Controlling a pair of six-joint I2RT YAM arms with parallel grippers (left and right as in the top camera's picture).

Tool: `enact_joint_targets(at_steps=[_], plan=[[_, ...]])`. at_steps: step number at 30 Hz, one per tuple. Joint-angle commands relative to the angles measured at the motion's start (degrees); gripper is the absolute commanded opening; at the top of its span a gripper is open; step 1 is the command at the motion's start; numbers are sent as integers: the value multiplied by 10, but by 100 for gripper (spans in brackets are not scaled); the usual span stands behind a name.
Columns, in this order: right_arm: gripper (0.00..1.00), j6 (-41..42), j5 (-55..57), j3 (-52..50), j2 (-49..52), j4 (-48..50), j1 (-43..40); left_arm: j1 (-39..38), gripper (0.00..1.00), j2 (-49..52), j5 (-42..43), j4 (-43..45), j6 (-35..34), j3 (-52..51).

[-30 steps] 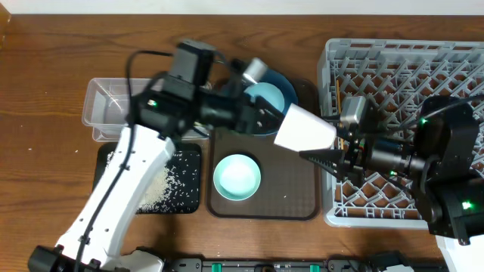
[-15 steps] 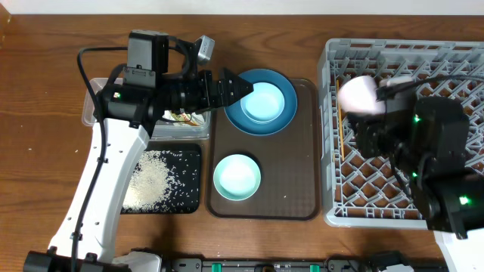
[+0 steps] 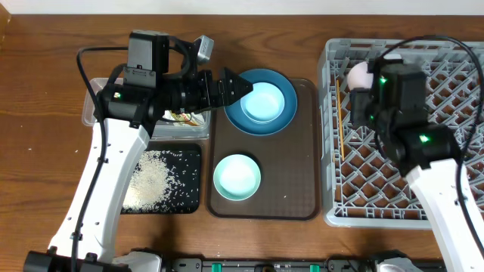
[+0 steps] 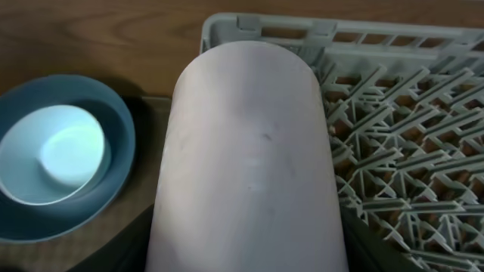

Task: Sort waste into correct bins and load items into the dishwasher rack
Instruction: 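Lower the pink cup upside down into the rack with the right gripper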

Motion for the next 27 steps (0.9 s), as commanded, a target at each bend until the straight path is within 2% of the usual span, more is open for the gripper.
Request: enact_joint_targets(at_steps=[1, 20, 27], plan=[[41, 9, 13, 3, 22, 14, -1, 2, 92, -1, -5, 2, 8, 1], [42, 23, 13, 3, 135, 21, -25, 2, 92, -1, -5, 2, 8, 1], [42, 26, -21, 3, 158, 26, -34, 2, 92, -1, -5, 2, 8, 1]])
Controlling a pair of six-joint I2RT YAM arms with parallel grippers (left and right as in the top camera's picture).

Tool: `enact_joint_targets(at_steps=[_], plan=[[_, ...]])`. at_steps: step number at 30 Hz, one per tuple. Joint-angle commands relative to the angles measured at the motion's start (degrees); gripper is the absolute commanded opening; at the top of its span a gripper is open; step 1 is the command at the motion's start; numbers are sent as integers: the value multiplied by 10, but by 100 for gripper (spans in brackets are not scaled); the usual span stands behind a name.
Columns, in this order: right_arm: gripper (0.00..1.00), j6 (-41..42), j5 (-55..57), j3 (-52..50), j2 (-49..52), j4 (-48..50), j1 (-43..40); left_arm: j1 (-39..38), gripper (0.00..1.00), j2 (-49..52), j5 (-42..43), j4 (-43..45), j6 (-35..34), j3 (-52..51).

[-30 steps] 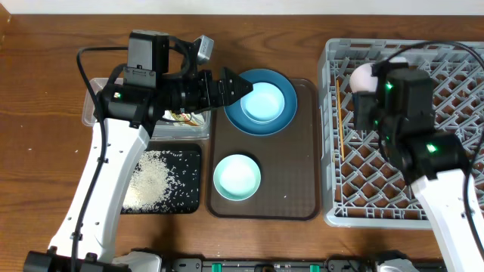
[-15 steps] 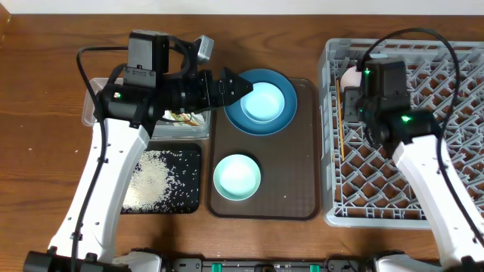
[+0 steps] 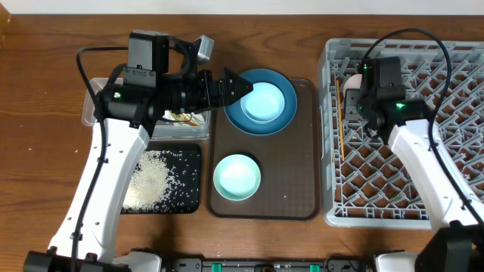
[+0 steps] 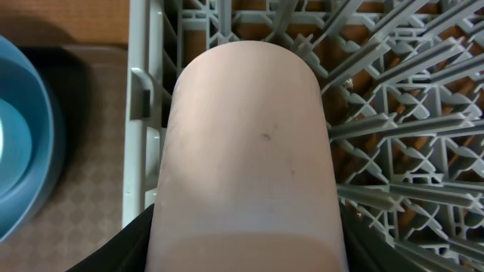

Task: Sort waste into correct bins and load items into the dishwasher rack
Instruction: 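Lower the pink cup upside down into the rack with the right gripper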

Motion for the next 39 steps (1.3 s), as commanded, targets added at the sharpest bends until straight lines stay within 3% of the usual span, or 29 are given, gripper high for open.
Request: enact_joint_targets(at_steps=[1, 10, 15, 18, 28, 36, 39], plan=[[42, 10, -18, 3, 13, 4, -5, 2, 92, -1, -5, 1, 8, 1], [46, 11, -18, 3, 42, 8, -5, 2, 93, -1, -5, 1, 8, 1], [72, 11, -17, 3, 45, 9, -5, 2, 92, -1, -5, 1, 8, 1], [78, 11, -18, 3, 45, 8, -5, 2, 93, -1, -5, 1, 8, 1], [78, 10, -24, 3, 30, 8, -5, 2, 93, -1, -5, 1, 8, 1], [77, 10, -77, 4, -63, -5, -5, 2, 93, -1, -5, 1, 8, 1], [88, 10, -79, 4, -103, -23, -5, 2, 93, -1, -5, 1, 8, 1]])
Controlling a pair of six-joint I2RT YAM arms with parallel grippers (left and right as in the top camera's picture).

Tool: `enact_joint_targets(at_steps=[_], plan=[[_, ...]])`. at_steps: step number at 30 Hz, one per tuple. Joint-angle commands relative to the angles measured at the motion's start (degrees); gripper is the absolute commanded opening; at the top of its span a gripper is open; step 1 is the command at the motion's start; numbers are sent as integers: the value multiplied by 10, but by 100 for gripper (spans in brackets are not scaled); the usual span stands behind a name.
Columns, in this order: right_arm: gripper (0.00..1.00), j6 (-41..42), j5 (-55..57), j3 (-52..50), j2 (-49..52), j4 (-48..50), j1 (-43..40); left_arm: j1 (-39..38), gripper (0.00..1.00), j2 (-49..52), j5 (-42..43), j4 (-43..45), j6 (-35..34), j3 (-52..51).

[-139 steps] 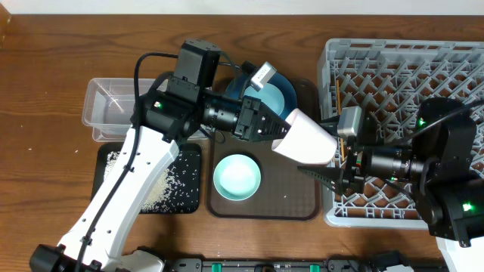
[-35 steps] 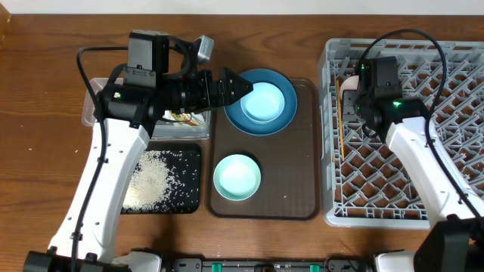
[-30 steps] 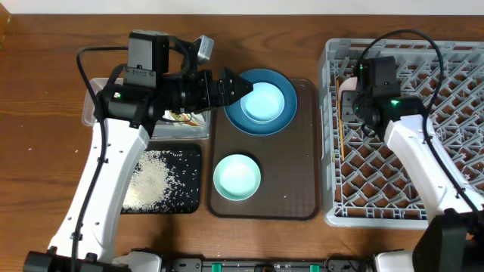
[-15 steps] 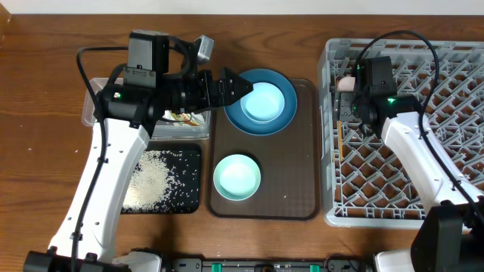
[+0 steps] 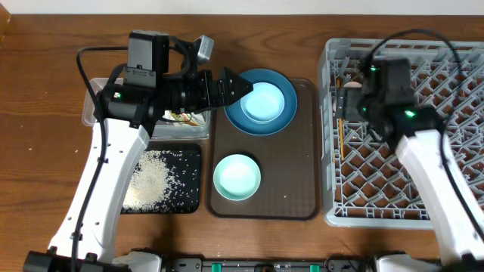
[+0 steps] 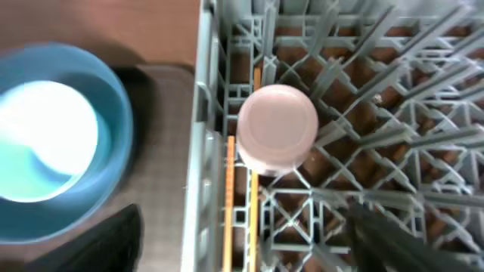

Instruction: Sort waste into correct bins and load items into the dishwasher rack

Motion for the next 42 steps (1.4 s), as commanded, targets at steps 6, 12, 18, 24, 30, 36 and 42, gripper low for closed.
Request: enact_joint_targets(at_steps=[6, 12, 18, 24, 30, 36, 42], plan=[[94, 3, -177, 3, -59, -12, -1, 2, 93, -1, -5, 1, 8, 1], [99, -3, -238, 3, -45, -4, 20, 2, 93, -1, -5, 1, 8, 1], [99, -3, -238, 3, -27, -2, 46, 2, 93, -1, -5, 1, 8, 1], [99, -4, -229, 3, -8, -4, 56, 2, 93, -1, -3, 1, 1, 1], [99, -29, -179, 3, -7, -40, 56, 2, 93, 0, -5, 33, 1, 1], [95, -29, -97, 3, -7, -57, 56, 2, 93, 0, -13, 35, 1, 1], [96, -29, -56, 3, -7, -61, 56, -24, 70, 6, -116, 25, 1, -1]])
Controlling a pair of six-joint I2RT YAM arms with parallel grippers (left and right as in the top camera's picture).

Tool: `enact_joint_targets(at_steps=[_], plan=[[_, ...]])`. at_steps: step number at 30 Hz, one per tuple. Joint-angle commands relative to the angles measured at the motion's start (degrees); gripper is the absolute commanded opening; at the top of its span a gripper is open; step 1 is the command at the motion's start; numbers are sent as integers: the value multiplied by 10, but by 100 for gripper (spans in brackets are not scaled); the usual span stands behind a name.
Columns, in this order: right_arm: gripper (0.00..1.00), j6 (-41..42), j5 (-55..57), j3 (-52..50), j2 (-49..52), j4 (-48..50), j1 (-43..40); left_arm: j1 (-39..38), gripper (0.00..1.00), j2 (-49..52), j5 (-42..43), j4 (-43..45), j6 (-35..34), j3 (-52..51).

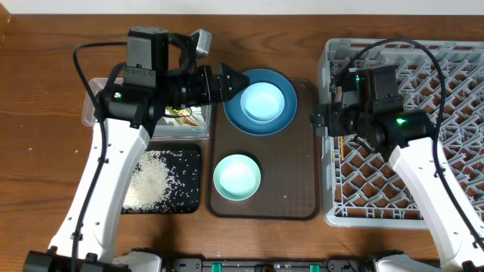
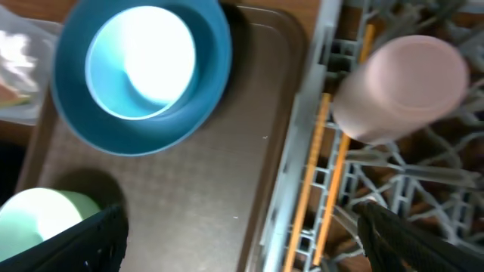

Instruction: Sort waste into correct bins and load items into the dishwasher rack

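A pink cup (image 2: pixel 401 87) stands upside down in the back-left part of the grey dishwasher rack (image 1: pixel 408 189); in the overhead view my arm hides it. My right gripper (image 2: pixel 249 245) is open and empty, hanging over the rack's left edge and the brown tray (image 2: pixel 219 174). A pale blue bowl (image 1: pixel 262 100) sits inside a dark blue bowl (image 1: pixel 236 109) at the tray's back. A light green bowl (image 1: pixel 237 176) sits at the tray's front. My left gripper (image 1: pixel 233 79) points at the blue bowls from the left; its opening does not show.
Two orange chopsticks (image 2: pixel 321 170) lie along the rack's left side. Left of the tray are a clear container (image 1: pixel 181 115) with food scraps and a black tray (image 1: pixel 162 177) with spilled rice. Bare wooden table (image 1: pixel 45 151) lies further left.
My right gripper has moved left from above the pink cup to the rack's left edge beside the tray. My left gripper has drawn back slightly to the left.
My right gripper first held the pink cup over the rack's back-left corner. Then it held the cup low among the rack's tines. Later it was open above the cup, which stood upside down in the rack. Now it hangs empty beside the tray.
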Motion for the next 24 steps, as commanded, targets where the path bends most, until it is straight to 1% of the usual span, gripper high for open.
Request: enact_joint_targets(at_steps=[1, 2, 3, 4, 5, 6, 11, 15, 19, 24], plan=[[96, -6, 41, 3, 0, 0, 3, -27, 69, 9, -90, -10, 5, -2], [97, -6, 43, 3, 0, -1, 3, -43, 66, 13, -118, -15, 5, -2], [97, -6, 44, 3, 0, -3, 3, -50, 63, 15, -128, -16, 4, -2], [97, -6, 44, 3, 0, -5, 3, -64, 59, 19, -149, -16, -3, -2], [97, -6, 44, 3, 0, -8, 3, -76, 53, 22, -171, -16, -12, -2], [97, -6, 44, 3, 0, -10, 3, -90, 50, 25, -204, -15, -26, -2], [99, -6, 45, 3, 0, -25, 3, -160, 49, 48, -385, -13, -78, -2], [99, -6, 45, 3, 0, -28, 3, -200, 49, 80, -468, -2, -81, -2], [99, -6, 45, 3, 0, -29, 3, -219, 49, 125, -511, 9, -81, -2], [99, -7, 45, 3, 0, -31, 3, -219, 49, 190, -516, 36, -81, -2]])
